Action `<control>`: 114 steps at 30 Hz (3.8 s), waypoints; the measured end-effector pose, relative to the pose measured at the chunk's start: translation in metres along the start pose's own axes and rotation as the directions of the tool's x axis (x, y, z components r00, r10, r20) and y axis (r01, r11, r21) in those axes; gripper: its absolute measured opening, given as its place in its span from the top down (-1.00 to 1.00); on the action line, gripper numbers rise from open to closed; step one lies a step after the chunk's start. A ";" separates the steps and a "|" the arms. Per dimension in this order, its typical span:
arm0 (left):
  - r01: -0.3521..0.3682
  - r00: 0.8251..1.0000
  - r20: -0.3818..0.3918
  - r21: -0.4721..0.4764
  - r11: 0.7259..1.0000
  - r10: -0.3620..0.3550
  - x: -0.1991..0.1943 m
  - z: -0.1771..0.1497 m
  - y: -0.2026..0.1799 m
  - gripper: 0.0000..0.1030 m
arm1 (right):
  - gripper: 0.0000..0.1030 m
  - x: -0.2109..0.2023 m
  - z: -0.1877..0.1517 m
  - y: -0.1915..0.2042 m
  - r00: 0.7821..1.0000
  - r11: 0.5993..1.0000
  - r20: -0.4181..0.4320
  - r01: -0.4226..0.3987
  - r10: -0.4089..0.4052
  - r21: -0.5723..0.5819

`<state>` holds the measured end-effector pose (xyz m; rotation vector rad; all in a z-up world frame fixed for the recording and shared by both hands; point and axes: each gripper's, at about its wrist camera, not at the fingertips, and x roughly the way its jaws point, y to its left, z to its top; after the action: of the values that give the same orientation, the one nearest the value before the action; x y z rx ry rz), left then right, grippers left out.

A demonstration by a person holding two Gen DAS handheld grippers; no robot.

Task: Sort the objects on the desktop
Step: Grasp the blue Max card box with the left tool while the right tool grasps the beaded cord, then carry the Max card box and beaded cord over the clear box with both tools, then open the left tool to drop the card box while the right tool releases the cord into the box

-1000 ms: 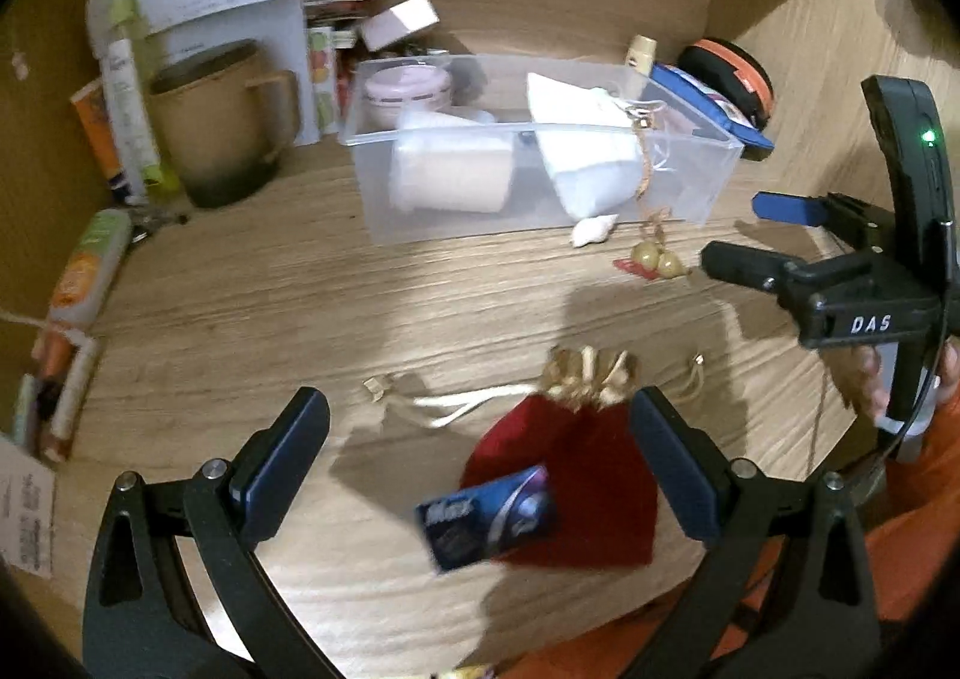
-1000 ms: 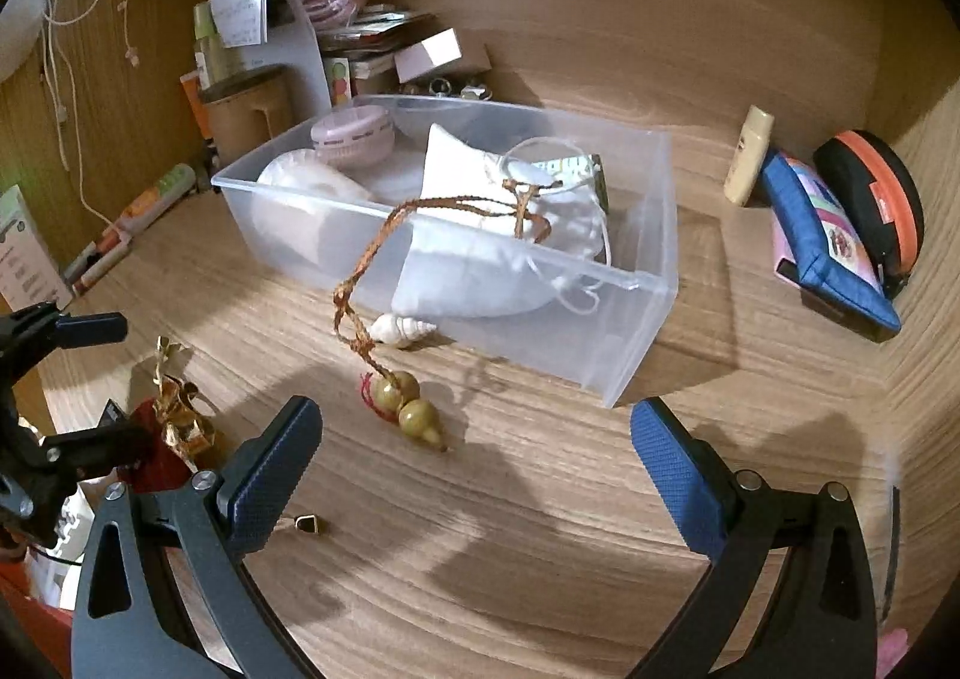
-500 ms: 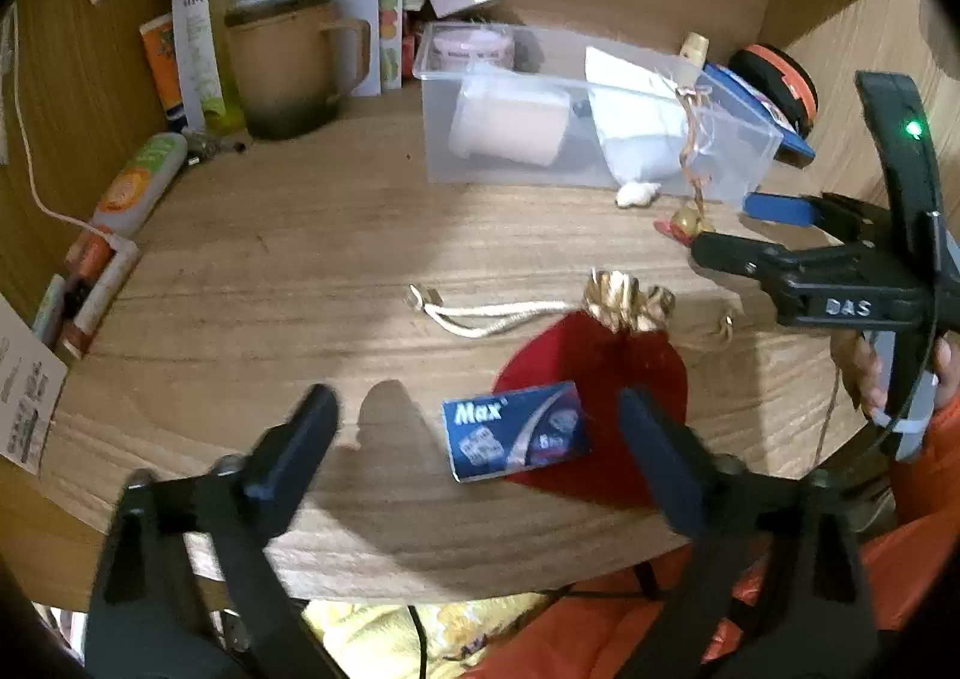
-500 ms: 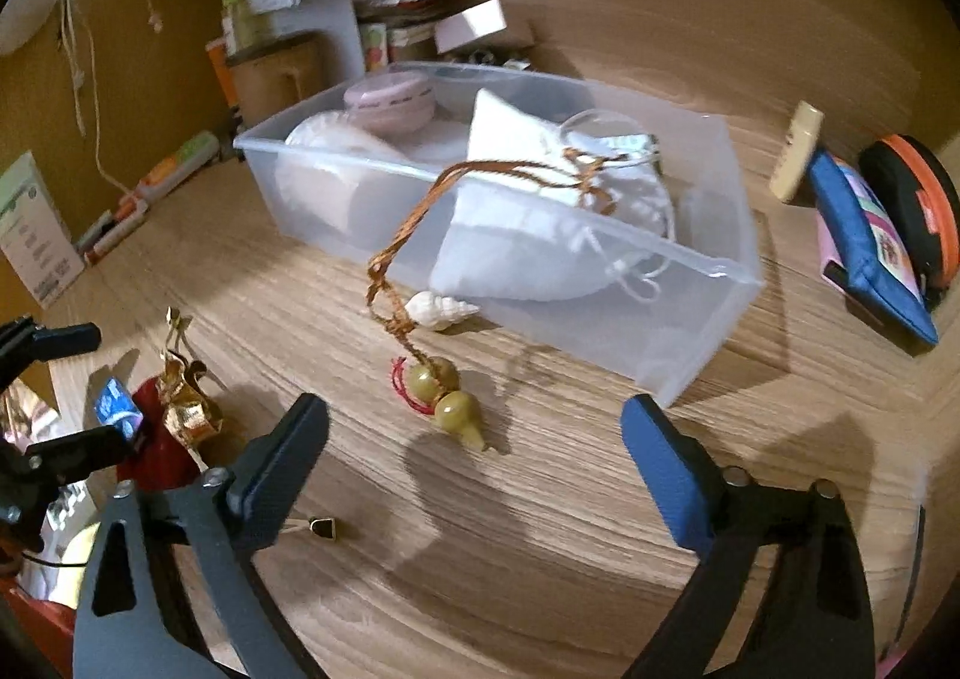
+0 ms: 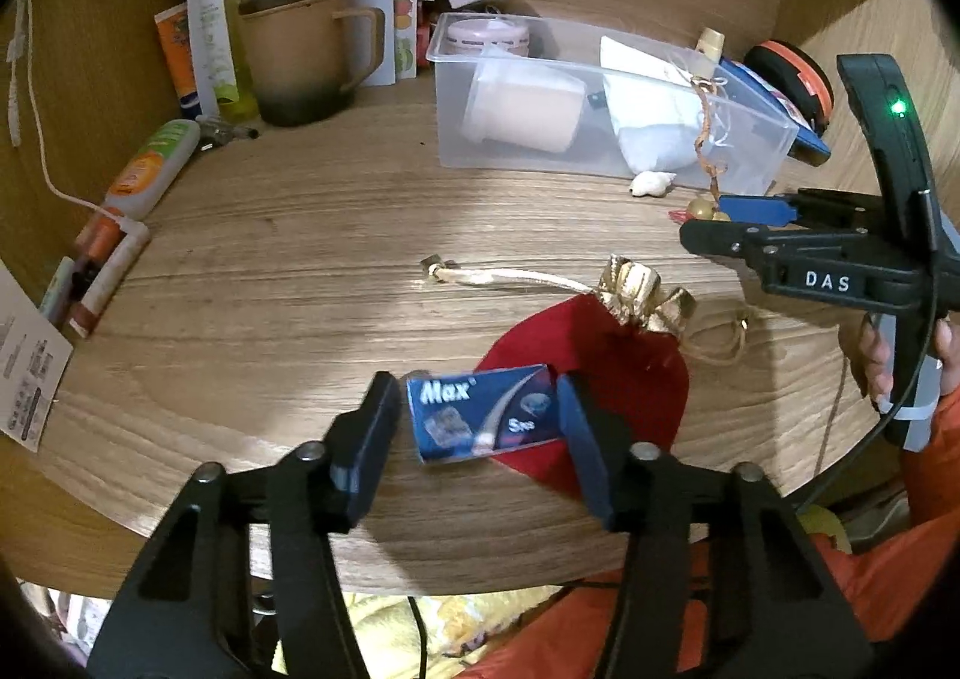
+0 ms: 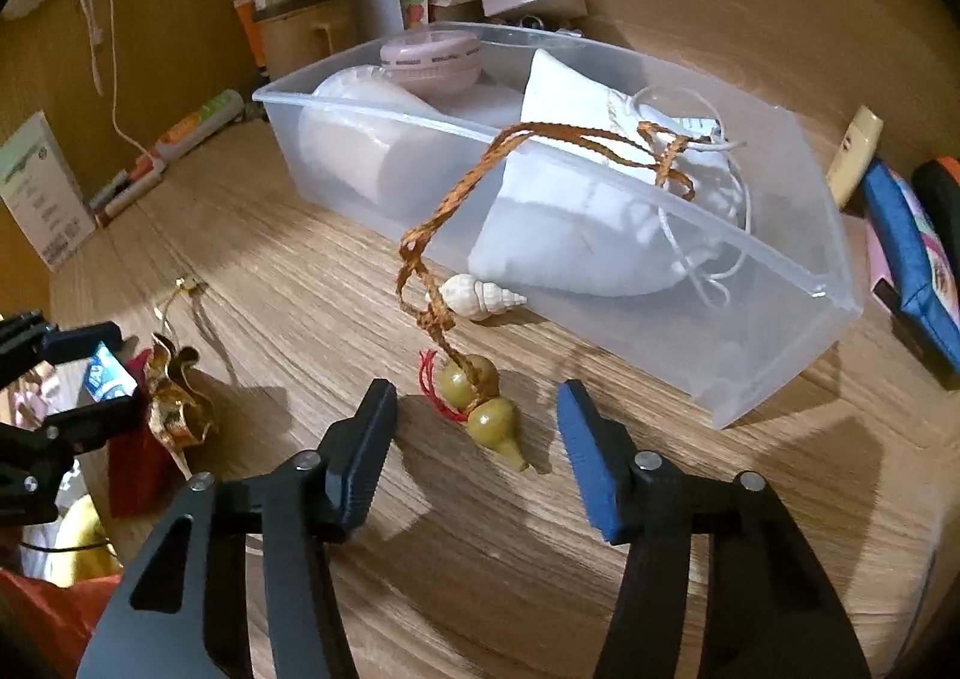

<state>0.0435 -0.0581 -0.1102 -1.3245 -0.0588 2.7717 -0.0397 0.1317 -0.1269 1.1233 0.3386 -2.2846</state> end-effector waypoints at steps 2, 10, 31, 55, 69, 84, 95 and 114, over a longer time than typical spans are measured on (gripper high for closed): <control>0.005 1.000 0.001 -0.006 1.000 -0.005 -0.001 -0.001 0.001 0.06 | 0.15 0.000 0.001 -0.001 1.000 1.000 0.002 -0.009 0.009 0.007; 0.015 1.000 0.016 -0.041 0.999 -0.014 -0.004 0.001 0.010 0.07 | 0.67 -0.002 0.004 -0.001 0.999 0.998 0.007 -0.052 0.052 0.019; 0.017 0.993 0.117 -0.040 0.999 -0.012 -0.018 0.056 0.030 0.07 | 0.68 -0.066 0.021 -0.014 0.971 0.990 0.215 -0.122 0.104 0.076; 0.086 0.972 0.207 0.102 0.991 -0.106 0.000 0.163 0.012 0.07 | 0.68 -0.080 0.075 -0.050 0.940 0.981 0.335 -0.128 0.072 0.148; 0.172 0.976 0.106 0.183 0.968 -0.193 0.053 0.192 -0.034 0.07 | 0.67 -0.019 0.093 -0.075 0.963 0.960 0.252 -0.154 0.093 0.235; 0.194 0.978 0.033 0.229 0.954 -0.206 0.092 0.197 -0.060 0.07 | 0.68 -0.001 0.089 -0.088 0.978 0.955 0.201 -0.106 0.050 0.277; 0.180 0.982 0.015 0.234 0.955 -0.189 0.099 0.195 -0.060 0.07 | 0.66 -0.001 0.088 -0.086 0.980 0.960 0.198 -0.089 0.036 0.266; 0.103 0.988 0.082 0.276 0.956 -0.130 0.080 0.190 -0.065 -0.13 | -0.44 -0.019 0.085 -0.091 0.962 0.948 0.271 -0.079 -0.007 0.308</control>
<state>-0.1515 0.0118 -0.0494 -1.0790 0.2224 2.6283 -0.1387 0.1743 -0.0613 0.9344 -0.1613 -2.4770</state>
